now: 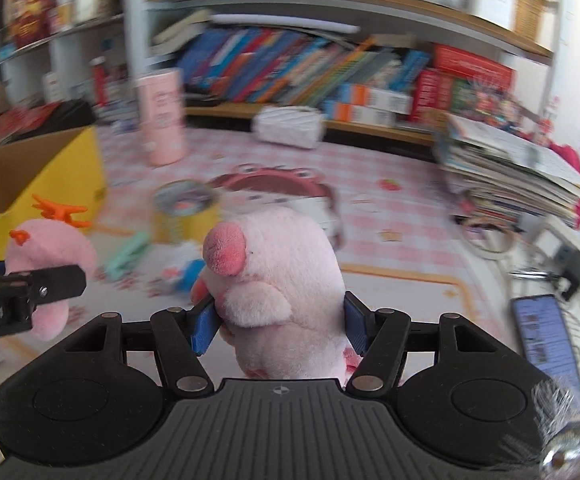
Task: Organize objects
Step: 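Grasp the small pink plush chick with the left tool while the right tool lifts the pig, then carry the chick and pig with both tools over the yellow box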
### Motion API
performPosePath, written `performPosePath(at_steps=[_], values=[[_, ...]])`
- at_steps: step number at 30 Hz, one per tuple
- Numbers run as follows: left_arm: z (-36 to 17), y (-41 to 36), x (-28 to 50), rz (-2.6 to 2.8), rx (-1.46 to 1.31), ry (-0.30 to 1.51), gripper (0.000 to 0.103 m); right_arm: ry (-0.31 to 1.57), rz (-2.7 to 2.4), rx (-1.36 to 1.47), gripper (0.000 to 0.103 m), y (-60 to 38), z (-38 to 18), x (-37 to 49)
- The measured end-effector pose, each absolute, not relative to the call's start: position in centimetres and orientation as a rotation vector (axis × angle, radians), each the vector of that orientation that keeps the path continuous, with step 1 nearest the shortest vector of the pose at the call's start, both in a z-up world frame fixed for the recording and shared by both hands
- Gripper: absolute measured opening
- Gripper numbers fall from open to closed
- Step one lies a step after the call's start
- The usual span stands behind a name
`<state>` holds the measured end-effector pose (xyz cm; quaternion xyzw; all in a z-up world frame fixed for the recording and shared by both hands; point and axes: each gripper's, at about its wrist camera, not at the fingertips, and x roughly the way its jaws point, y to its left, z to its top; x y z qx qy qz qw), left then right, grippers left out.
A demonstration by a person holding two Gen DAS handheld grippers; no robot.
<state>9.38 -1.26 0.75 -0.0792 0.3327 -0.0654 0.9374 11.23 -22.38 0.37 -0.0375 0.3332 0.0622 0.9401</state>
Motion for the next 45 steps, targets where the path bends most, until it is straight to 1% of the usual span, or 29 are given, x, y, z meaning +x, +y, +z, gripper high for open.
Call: performPosePath(at_steps=[11,19,29,45], values=[[0.7,9.0,2.0,-0.006,-0.208,0.704,0.049,0.755,0.299,-0.116,0.060,-10.6,-0.3,5.9],[0.6,14.1,-2.4,0.046,-0.222,0.707,0.049,0.780,0.359,-0.121,0.060,-4.9,-1.0,2.0],[0.6,17.3,-5.2,0.040,-0.205,0.696,0.049,0.803,0.380,-0.107,0.060,-1.1,-1.8,-1.5],[0.8,19.2,-5.8,0.005,-0.207,0.670,0.049,0.802,0.345,-0.107,0.060,1.0,-1.5,-2.6]])
